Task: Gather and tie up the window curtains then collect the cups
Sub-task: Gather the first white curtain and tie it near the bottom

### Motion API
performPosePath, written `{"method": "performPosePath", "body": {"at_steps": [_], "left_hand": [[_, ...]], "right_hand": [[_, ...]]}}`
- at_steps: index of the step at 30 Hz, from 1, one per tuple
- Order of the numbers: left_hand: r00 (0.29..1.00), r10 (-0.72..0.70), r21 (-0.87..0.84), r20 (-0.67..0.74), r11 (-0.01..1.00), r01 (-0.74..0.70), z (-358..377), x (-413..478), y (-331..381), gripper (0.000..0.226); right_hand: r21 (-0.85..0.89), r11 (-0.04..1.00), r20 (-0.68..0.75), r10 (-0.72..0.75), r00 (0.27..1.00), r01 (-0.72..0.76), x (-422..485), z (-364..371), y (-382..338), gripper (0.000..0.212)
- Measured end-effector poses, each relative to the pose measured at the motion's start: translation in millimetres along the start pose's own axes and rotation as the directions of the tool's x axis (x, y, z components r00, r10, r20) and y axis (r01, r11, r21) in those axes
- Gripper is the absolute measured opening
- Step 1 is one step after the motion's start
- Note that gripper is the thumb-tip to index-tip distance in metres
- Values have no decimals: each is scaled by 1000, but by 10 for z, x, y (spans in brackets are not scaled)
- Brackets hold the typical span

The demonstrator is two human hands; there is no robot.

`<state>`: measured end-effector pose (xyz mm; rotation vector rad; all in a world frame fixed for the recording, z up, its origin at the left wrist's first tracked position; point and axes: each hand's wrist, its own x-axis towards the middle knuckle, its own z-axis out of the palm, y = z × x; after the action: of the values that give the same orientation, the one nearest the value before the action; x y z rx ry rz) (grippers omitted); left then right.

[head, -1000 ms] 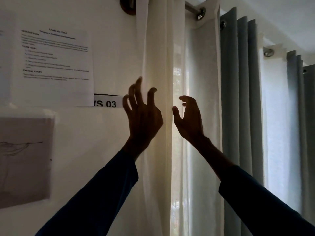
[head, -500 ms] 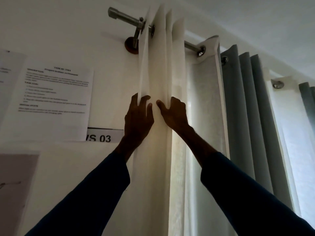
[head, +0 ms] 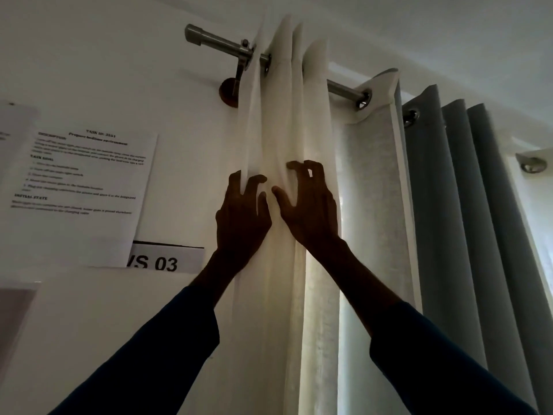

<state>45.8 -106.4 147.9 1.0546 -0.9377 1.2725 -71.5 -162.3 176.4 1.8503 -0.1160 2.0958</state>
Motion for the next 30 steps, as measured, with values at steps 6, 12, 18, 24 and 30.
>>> {"method": "performPosePath", "body": {"at_steps": [6,12,18,24,30], "left_hand": [[999,33,-53,-26,998,-34,-64,166,8,27],[973,95,-13,209,995,-94,310,317,-3,35],[915,121,-93,384,991,-92,743,486,552,49],[871,275,-151,407,961,-233,871,113,1001,47],[927,208,-122,313,976,-178,583,-37,596,36]], "right_hand": [[12,970,43,241,970,-242,257,53,-55,46],[-161,951,65,276,959,-263,195,-41,594,39],[-343,868,50,399,916,-359,150,-612,1550,37],[-334,813,-10,502,865,-477,-25,-770,1623,41],[-367,916,-85,139,987,-161,-211,-700,959,23]]}}
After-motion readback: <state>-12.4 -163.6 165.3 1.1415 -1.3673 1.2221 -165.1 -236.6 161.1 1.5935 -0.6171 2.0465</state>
